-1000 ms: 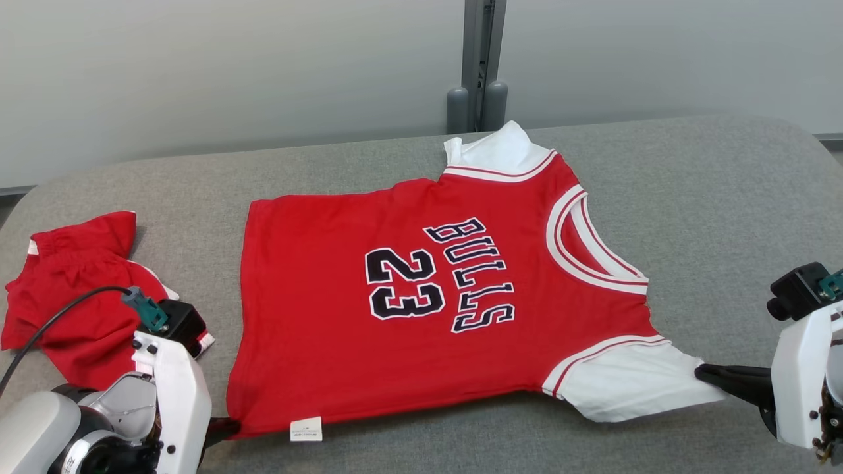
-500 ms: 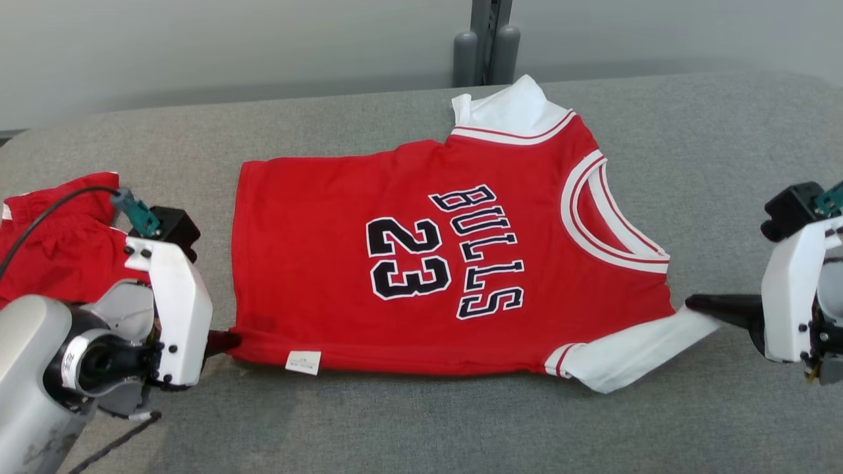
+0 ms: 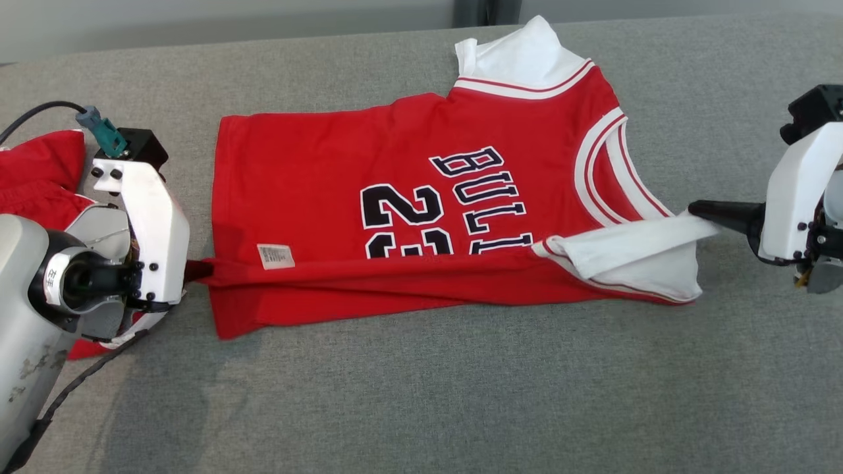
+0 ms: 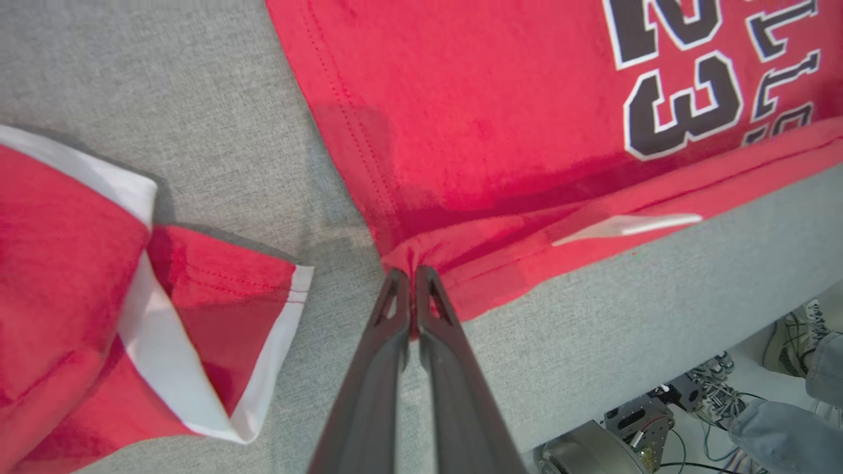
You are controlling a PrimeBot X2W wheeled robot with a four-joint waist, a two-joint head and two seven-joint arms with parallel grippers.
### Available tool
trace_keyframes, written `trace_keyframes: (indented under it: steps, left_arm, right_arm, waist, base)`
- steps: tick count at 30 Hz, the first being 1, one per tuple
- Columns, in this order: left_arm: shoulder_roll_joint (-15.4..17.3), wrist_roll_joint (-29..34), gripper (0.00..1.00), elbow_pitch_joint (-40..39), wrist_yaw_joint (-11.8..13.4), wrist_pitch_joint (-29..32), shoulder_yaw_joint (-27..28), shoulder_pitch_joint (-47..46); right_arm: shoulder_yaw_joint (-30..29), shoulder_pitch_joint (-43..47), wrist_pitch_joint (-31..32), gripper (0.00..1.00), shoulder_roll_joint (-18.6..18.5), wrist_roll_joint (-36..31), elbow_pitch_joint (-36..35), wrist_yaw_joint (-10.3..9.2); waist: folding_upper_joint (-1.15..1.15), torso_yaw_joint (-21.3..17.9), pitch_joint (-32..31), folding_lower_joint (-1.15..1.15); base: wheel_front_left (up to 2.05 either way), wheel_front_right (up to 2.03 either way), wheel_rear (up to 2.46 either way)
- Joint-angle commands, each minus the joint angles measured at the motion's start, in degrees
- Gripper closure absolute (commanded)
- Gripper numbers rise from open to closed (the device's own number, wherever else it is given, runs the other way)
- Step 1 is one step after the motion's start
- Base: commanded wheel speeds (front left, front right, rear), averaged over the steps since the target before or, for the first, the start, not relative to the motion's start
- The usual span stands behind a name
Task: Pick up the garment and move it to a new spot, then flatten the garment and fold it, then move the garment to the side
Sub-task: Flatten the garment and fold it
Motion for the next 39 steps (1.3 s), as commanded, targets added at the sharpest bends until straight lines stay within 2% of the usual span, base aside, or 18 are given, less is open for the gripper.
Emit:
trace_keyframes:
  steps: [1, 14, 15, 16, 17, 18, 22, 29, 35, 39]
  left_arm:
    - [0.0, 0.3, 1.0, 0.4, -0.1, -0.2, 0.3, -1.1]
    - [-4.2, 1.4, 1.0, 6.6, -2.0, -3.0, -0.4, -5.7]
    - [-4.3, 1.5, 1.0, 7.0, -2.1, -3.0, -0.6, -5.9]
    - [-4.4, 1.6, 0.97, 7.3, -2.4, -3.0, -0.7, -6.0]
    - [-4.4, 1.8, 0.51, 7.6, -2.6, -3.4, -0.7, -6.2]
    - [-4.5, 2.0, 0.0, 7.9, -2.8, -3.7, -0.8, -6.2]
    - [-5.1, 2.1, 0.0, 9.4, -3.6, -5.8, -0.5, -6.0]
    - [-5.6, 2.6, 0.0, 10.2, -6.1, -11.8, 0.4, -4.3]
    - [-5.1, 5.0, 0.0, 8.6, -7.9, -23.9, 2.0, 0.3]
    - [-5.5, 7.3, 0.0, 6.3, -6.8, -34.2, 3.3, 5.5]
  right_arm:
    - [-0.3, -0.9, -0.6, 1.0, 0.4, -0.3, 0.4, 0.01]
    - [0.1, -8.1, -7.9, 1.0, 4.1, -4.0, 8.0, 0.01]
    - [0.3, -8.4, -8.6, 0.73, 4.2, -4.1, 8.4, 0.01]
    - [0.6, -8.6, -9.3, 0.31, 4.4, -4.1, 8.8, 0.01]
    - [0.9, -8.8, -9.8, 0.0, 4.4, -4.1, 9.2, 0.01]
    - [1.2, -8.9, -10.5, 0.0, 4.6, -4.0, 9.4, 0.01]
    - [1.8, -9.0, -15.2, 0.0, 5.0, -2.9, 9.6, 0.01]
    - [3.3, -6.0, -27.8, 0.0, 4.7, -1.3, 8.7, 0.01]
    - [4.6, -0.7, -38.8, 0.0, 3.8, -0.4, 7.1, 0.01]
    - [4.3, 3.4, -46.8, 0.0, 3.9, -1.8, 7.8, 0.01]
  waist:
    - [0.0, 0.1, 0.4, 0.0]
    - [0.0, 0.9, 3.0, 0.0]
    - [0.0, 1.0, 3.1, 0.0]
    - [0.0, 1.0, 3.1, 0.0]
    - [0.0, 1.1, 3.1, 0.0]
    - [0.0, 1.1, 3.0, 0.0]
    - [0.0, 1.2, 1.9, 0.0]
    - [0.0, 1.2, -2.1, 0.0]
    - [0.0, 0.8, -5.8, 0.0]
    - [0.0, 0.6, -7.8, 0.0]
  base:
    - [0.0, 0.0, 0.0]
    - [0.0, 0.0, 0.0]
    - [0.0, 0.0, 0.0]
    - [0.0, 0.0, 0.0]
    - [0.0, 0.0, 0.0]
    - [0.0, 0.0, 0.0]
    - [0.0, 0.0, 0.0]
    - [0.0, 0.0, 0.0]
    - [0.0, 0.0, 0.0]
    - [0.0, 0.0, 0.0]
